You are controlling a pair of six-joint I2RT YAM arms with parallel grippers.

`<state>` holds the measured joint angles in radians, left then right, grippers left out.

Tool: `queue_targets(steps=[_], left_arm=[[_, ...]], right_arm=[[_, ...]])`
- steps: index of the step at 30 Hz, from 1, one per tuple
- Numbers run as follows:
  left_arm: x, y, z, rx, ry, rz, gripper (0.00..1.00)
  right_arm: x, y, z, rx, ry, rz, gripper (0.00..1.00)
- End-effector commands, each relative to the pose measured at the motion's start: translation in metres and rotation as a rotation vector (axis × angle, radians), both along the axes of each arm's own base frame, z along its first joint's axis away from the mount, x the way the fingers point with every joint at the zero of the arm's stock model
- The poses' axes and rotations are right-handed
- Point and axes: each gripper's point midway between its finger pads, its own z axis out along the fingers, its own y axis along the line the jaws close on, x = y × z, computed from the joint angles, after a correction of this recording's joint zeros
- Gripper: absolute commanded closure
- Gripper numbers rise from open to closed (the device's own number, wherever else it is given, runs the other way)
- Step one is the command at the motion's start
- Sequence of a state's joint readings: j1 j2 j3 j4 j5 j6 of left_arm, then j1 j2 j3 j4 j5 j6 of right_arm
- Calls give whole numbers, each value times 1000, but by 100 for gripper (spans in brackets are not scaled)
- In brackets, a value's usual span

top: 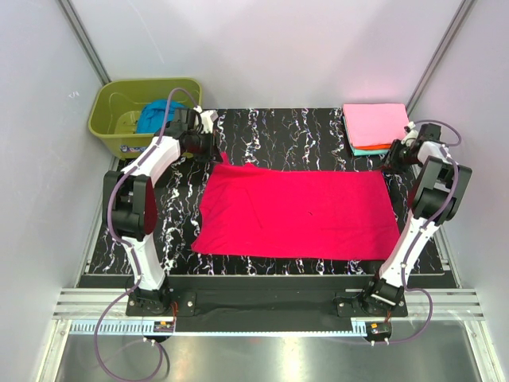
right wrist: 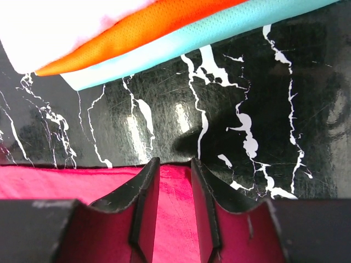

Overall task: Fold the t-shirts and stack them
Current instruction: Fold the tshirt

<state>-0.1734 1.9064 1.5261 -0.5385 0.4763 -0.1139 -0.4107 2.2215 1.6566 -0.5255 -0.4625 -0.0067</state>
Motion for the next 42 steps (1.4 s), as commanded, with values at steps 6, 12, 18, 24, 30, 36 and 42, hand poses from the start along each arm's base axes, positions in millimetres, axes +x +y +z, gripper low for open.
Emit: queue_targets(steps=[6, 12, 18, 24, 30, 36, 42], left_arm=[[14, -10, 22, -43, -72, -16, 100], [14, -12, 21, -50, -69, -18, 100], [15, -13, 20, -52, -65, -14, 100], [16, -15, 20, -56, -64, -16, 100], [18, -13, 22, -52, -68, -1, 100], [14, -8, 24, -27, -78, 24, 100], [4, -7, 25, -18, -75, 29, 100]], right_arm=[[-21, -1, -15, -121, 112, 0, 65], [-26, 1, -15, -152, 132, -6, 66], [-30, -1, -11, -194, 152, -28, 66], [-29, 6, -13, -178, 148, -7, 74], [-22, 1, -5, -198, 127, -17, 100], [-6, -11, 41, -258, -18, -120, 100], [-2, -3, 80, -223, -213, -210, 100]])
